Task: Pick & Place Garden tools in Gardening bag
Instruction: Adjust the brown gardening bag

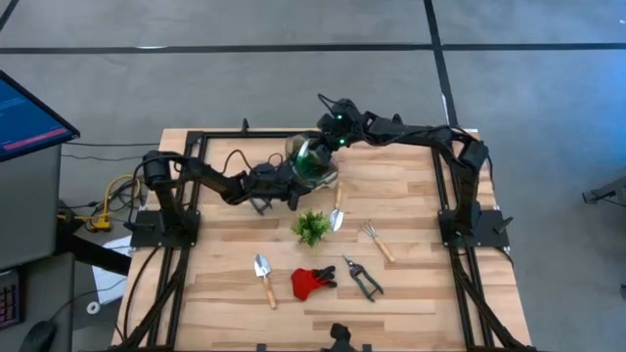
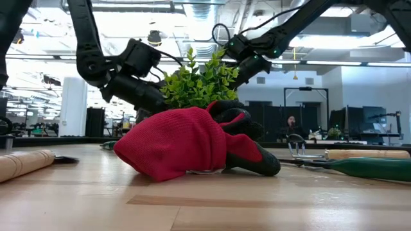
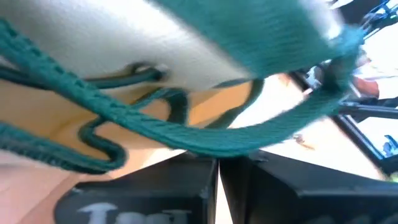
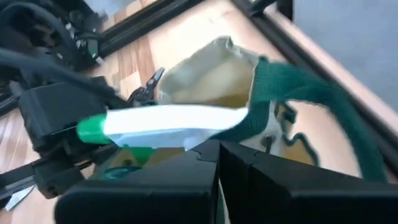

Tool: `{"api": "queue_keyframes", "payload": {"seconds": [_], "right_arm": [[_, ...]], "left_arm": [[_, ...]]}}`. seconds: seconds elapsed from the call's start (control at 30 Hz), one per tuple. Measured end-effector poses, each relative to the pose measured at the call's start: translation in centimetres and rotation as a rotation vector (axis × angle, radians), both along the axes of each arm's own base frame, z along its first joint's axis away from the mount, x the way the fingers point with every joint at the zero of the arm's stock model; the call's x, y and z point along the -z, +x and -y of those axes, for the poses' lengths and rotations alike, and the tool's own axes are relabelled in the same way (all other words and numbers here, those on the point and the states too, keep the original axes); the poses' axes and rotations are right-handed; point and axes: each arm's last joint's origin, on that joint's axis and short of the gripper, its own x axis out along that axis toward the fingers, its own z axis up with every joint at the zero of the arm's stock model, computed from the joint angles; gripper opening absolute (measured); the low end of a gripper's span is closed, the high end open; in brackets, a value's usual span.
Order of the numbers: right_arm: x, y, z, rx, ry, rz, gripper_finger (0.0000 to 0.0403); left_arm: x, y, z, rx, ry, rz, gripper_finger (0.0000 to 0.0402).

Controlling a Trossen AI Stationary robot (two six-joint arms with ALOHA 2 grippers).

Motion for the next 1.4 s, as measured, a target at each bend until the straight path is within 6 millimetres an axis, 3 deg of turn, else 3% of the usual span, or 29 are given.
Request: {"api": "queue_keyframes", "payload": {"seconds": [0.33,0.57,0.93,1.1,1.4], "right_arm": [[-4.8,-3.1,0.7,0.057,-0.073,0.046,0.0],[-7.0,-4.1,-3.0,-0.01,-0.021,-0.041,0.0],[-4.3,-3.5,-8.3,-0.174,0.053,-0.237,0.0],[-1.9,-3.7,-9.5,-0.176,0.097,-0.274,0.0],[1.0,-3.5,-10.3,-0.135,0.121,-0.193,0.0]], "left_arm": [[-3.7,-2.5,0.5,-0.007,0.097,0.043,0.0002],[-4.9,-5.2,1.3,-0.034,0.107,0.064,0.0002],[-6.1,-9.2,0.3,-0.206,0.178,0.068,0.0002],[-6.7,-9.9,-0.4,-0.25,0.188,0.084,0.0002],[-6.7,-10.1,-0.8,-0.272,0.189,0.084,0.0002]]}}
